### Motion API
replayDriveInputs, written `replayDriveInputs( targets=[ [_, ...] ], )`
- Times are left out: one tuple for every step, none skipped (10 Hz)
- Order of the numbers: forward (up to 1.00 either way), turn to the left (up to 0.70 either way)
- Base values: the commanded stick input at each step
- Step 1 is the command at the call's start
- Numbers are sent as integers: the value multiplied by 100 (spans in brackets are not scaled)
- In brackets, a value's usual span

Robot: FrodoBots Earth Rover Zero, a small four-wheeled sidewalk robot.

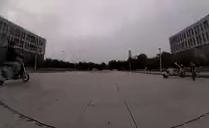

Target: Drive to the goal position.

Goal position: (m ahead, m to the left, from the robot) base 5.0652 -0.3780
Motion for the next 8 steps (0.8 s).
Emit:
replayDriveInputs(
  targets=[
    [70, 1],
    [70, 1],
    [70, 1],
    [70, 1],
    [70, 1],
    [70, 1],
    [70, 1],
    [70, 1]
  ],
)
